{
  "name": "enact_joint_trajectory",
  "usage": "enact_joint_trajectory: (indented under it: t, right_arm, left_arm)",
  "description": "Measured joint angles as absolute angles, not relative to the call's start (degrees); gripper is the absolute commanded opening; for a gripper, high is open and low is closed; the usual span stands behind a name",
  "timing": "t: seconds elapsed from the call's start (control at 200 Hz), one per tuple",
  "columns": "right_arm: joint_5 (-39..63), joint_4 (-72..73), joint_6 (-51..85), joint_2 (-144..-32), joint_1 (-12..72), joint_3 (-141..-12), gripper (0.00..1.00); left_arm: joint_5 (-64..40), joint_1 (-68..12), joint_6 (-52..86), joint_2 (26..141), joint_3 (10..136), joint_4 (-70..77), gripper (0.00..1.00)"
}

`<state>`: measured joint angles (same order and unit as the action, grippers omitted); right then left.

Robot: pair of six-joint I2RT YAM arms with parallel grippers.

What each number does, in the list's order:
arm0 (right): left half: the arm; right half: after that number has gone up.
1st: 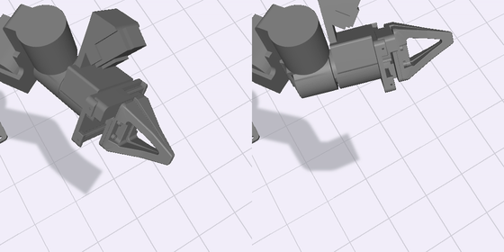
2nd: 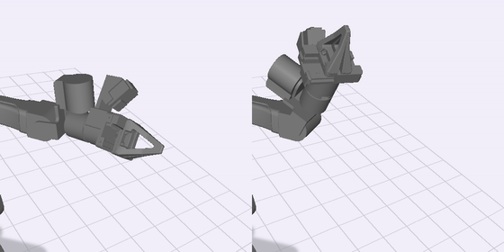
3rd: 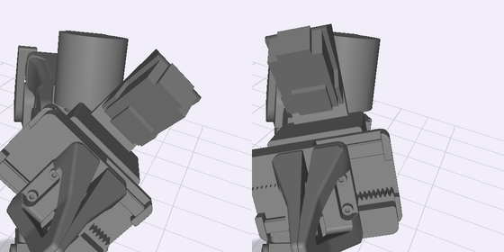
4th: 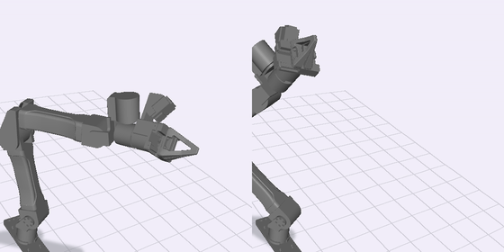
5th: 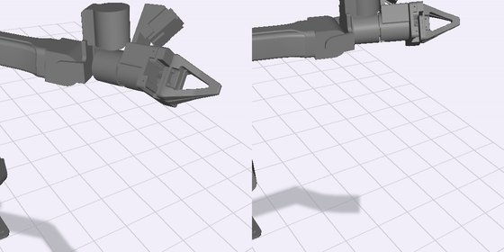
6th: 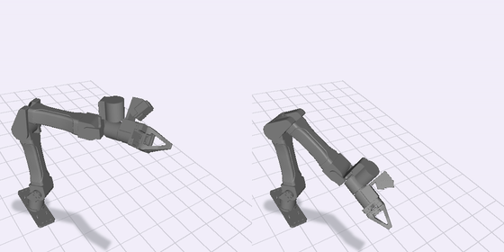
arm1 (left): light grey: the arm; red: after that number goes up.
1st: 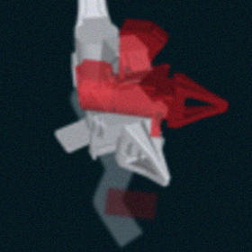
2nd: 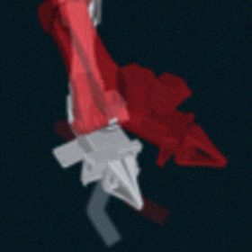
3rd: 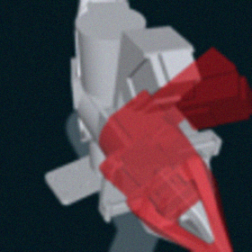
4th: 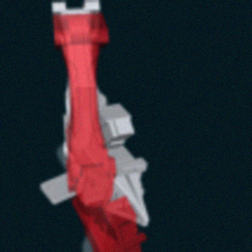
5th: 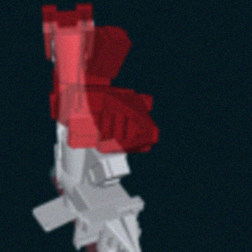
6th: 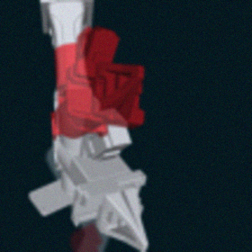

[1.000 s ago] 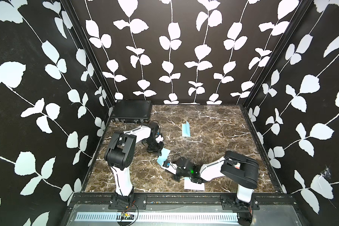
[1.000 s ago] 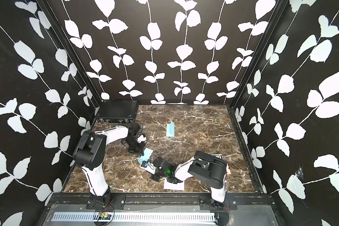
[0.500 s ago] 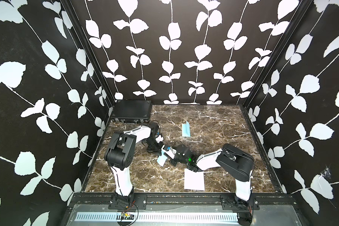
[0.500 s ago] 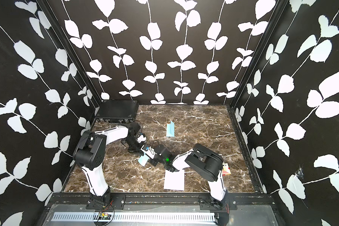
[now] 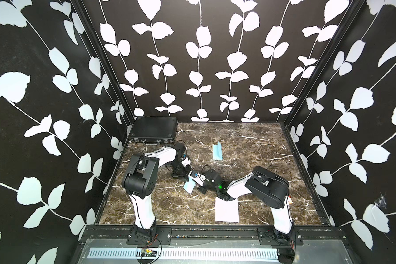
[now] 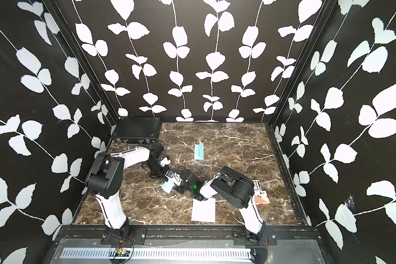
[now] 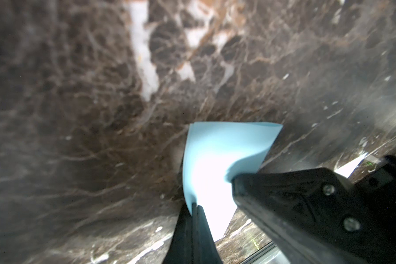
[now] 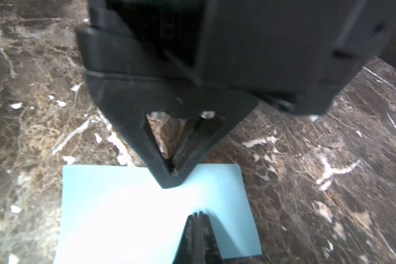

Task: Fold the square paper along the opposite sides
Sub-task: Smooth out the paper at the center of the board.

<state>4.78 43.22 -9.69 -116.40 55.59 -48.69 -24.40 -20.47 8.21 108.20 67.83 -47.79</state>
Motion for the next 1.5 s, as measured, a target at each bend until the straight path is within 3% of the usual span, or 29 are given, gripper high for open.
enact_joint_trajectory:
  t: [1.21, 1.31, 1.5]
  right_arm:
    - [-1.76, 40.99, -0.19, -115.28, 51.24, -47.86, 0.0]
    - [-2.2, 38.17, 0.97, -113.01, 50.22, -47.29, 0.0]
    - [0.27, 25.52, 6.92, -101.65, 46.68, -44.25, 0.1]
  left_arm:
    - [-24.32, -20.53, 8.67, 107.77, 67.44, -46.19, 0.0]
    - [-24.36, -20.53, 9.32, 107.18, 66.92, -46.15, 0.0]
    - [-27.88, -20.51, 14.44, 102.41, 64.88, -40.47, 0.0]
